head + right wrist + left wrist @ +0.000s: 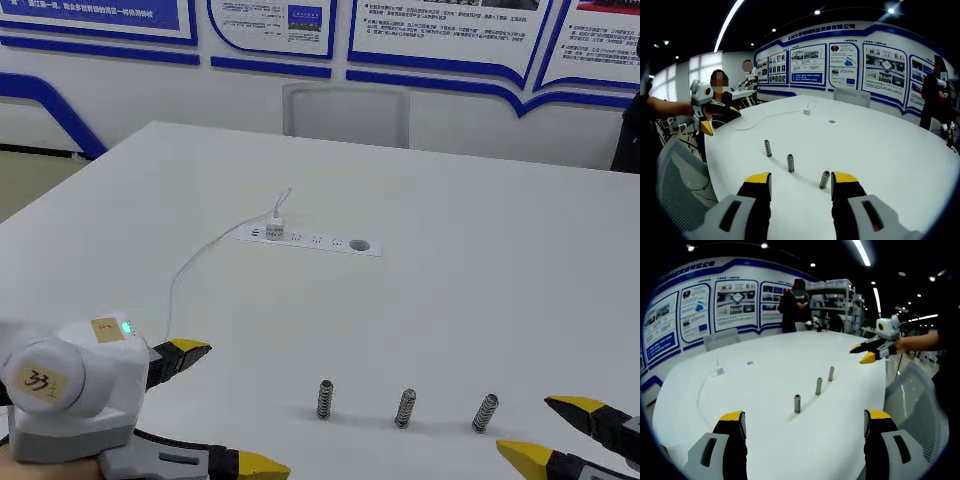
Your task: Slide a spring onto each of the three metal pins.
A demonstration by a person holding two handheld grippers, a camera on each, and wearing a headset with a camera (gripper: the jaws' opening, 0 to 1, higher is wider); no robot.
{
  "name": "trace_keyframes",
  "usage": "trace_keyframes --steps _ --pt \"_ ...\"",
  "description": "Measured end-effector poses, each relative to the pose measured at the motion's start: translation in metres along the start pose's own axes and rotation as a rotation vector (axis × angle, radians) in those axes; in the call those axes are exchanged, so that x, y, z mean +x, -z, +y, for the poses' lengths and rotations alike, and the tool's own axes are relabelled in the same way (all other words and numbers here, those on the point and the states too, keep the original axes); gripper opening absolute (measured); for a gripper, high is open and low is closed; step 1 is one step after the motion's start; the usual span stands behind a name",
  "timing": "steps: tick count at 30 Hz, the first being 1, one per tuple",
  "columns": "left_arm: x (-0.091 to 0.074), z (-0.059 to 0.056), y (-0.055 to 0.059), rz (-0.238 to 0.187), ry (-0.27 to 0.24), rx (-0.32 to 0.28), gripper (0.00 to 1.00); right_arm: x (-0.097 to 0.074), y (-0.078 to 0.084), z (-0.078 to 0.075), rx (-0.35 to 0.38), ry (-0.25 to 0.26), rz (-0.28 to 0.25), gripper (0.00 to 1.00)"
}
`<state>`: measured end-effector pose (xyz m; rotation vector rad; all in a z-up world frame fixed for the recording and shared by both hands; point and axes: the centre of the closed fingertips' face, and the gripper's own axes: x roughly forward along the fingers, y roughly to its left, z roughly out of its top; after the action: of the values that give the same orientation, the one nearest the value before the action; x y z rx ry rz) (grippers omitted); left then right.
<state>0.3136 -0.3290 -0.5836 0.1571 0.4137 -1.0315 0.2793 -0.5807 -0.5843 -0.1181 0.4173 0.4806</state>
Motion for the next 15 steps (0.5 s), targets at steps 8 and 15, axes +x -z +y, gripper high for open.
trace_keyframes --steps 8,15 --pt "0.003 -0.008 0.007 -0.014 -0.004 -0.033 1.0 -0.016 0.017 -0.008 0.079 0.056 -0.036 0.53" --pt "0.009 -0.012 -0.003 -0.07 -0.042 -0.021 1.0 -0.026 0.028 -0.013 0.134 0.079 -0.069 0.54"
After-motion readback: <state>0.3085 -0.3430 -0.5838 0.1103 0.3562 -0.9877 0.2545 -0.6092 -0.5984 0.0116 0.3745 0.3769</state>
